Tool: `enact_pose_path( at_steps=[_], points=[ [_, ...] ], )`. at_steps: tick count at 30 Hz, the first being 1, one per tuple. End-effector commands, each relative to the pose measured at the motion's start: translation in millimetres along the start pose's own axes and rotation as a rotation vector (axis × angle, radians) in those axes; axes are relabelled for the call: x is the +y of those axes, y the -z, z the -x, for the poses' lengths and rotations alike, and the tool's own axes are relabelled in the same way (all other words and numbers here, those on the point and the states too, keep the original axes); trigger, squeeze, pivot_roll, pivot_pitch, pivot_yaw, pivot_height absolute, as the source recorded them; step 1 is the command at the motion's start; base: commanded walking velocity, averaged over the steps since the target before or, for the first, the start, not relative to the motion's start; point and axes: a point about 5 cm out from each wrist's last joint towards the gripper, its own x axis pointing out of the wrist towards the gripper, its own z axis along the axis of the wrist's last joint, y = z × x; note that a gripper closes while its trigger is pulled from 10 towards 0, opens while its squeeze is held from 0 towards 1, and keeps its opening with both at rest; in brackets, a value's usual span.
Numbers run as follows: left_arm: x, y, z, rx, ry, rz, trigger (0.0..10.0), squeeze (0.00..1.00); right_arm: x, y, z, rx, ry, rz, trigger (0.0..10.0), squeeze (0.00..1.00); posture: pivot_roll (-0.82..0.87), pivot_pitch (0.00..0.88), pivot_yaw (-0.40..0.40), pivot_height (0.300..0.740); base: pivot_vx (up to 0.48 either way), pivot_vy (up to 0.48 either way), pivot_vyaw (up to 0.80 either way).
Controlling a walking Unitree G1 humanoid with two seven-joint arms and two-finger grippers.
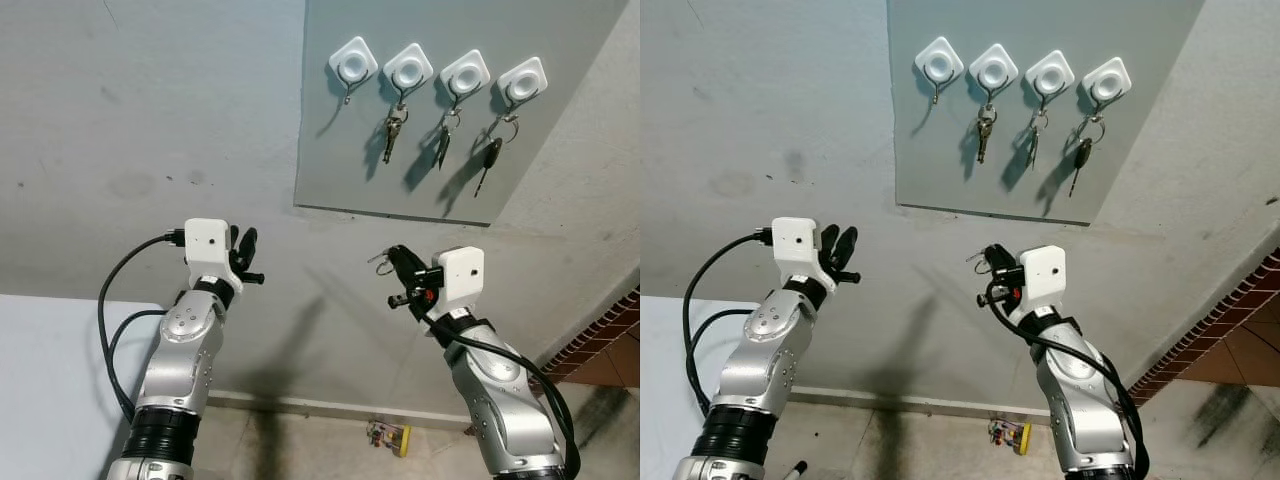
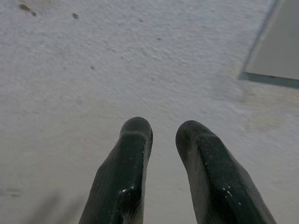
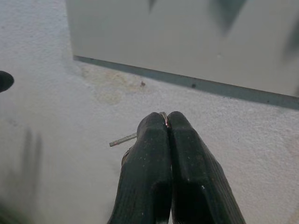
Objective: Hang keys on a hook
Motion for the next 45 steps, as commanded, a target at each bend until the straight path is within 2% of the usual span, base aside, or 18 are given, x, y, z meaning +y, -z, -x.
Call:
enact_pose_path(
  at_steps=[1,6,9,13,21,32,36,38,45],
  points=[
    [-3.0,-9.1,-2.7,-0.025,0.036,-0.012,10.0,0.0,0.9,-5.1,0.1,-0.016,-0.022,0.012,10.0,0.0,-0.08,0.012,-0.053,0.74,0.0,0.0,0.0],
    [-7.7,-27.9,-5.9,-0.084,0.136,-0.079,10.0,0.0,0.6,-14.5,-3.8,-0.026,-0.092,0.047,10.0,0.0,-0.09,0.019,-0.054,0.74,0.0,0.0,0.0],
    [-9.2,-35.6,-8.4,-0.099,0.165,-0.089,10.0,0.0,-1.1,-20.1,-7.6,-0.037,-0.113,0.068,10.0,0.0,-0.09,0.018,-0.055,0.74,0.0,0.0,0.0],
    [-15.3,-54.3,-13.6,-0.147,0.244,-0.133,10.0,0.0,-7.4,-36.0,-20.5,-0.067,-0.158,0.113,10.0,0.0,-0.09,0.021,-0.058,0.74,0.0,0.0,0.0],
    [-25.6,-69.8,-16.7,-0.185,0.328,-0.161,10.0,0.0,-10.8,-61.4,-43.6,-0.124,-0.218,0.161,10.0,0.0,-0.09,0.024,-0.06,0.74,0.0,0.0,0.0],
    [-34.6,-79.3,-15.6,-0.215,0.376,-0.162,10.0,0.0,5.3,-91.3,-74.8,-0.206,-0.347,0.178,10.0,0.0,-0.07,0.038,-0.073,0.74,0.0,0.0,0.0],
    [-35.8,-81.0,-15.2,-0.221,0.381,-0.163,10.0,0.0,9.5,-100.4,-81.0,-0.238,-0.368,0.178,10.0,0.0,-0.06,0.04,-0.078,0.74,0.0,0.0,0.0],
    [-36.4,-81.8,-14.6,-0.222,0.383,-0.165,10.0,0.0,14.0,-113.9,-88.9,-0.293,-0.387,0.174,10.0,0.0,-0.06,0.042,-0.081,0.74,0.0,0.0,0.0],
    [-39.2,-81.3,-15.1,-0.221,0.385,-0.163,10.0,0.0,19.1,-133.9,-98.8,-0.368,-0.419,0.141,10.0,0.0,-0.06,0.04,-0.083,0.74,0.0,0.0,0.0]
  ],
)
